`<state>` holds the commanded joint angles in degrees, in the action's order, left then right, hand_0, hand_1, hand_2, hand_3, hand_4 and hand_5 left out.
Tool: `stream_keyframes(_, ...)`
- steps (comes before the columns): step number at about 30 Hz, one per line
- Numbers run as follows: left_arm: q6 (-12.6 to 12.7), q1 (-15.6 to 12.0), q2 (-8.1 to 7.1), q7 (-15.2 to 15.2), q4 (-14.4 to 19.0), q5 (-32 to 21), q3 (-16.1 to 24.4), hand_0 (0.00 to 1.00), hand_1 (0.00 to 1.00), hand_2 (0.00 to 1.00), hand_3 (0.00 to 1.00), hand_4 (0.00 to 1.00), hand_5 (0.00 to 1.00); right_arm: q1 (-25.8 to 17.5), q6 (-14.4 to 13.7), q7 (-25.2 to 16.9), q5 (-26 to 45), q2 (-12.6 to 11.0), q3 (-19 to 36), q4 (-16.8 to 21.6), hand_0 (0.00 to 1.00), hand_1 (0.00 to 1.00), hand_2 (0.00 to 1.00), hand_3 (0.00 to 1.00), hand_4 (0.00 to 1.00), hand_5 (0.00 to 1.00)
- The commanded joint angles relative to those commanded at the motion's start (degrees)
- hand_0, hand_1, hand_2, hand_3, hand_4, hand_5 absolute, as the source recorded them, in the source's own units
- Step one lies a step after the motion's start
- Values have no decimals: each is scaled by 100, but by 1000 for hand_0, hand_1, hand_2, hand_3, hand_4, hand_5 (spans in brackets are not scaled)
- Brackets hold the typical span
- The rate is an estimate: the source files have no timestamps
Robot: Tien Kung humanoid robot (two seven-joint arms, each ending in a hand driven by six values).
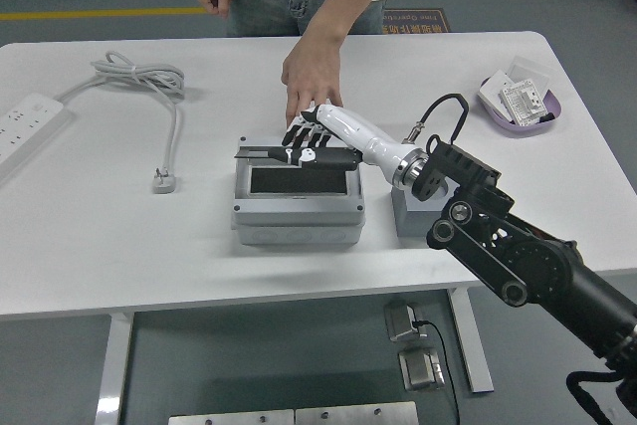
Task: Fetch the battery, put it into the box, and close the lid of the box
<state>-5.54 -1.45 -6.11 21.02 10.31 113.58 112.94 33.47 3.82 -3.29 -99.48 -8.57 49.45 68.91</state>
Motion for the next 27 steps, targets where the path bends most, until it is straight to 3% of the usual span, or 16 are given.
stream_keyframes(27, -1, 2, 15, -5, 0, -14, -22, 588, 403, 589, 640, 714, 224, -149, 20, 27, -38, -10, -12, 49, 406, 465, 550, 554, 998, 848)
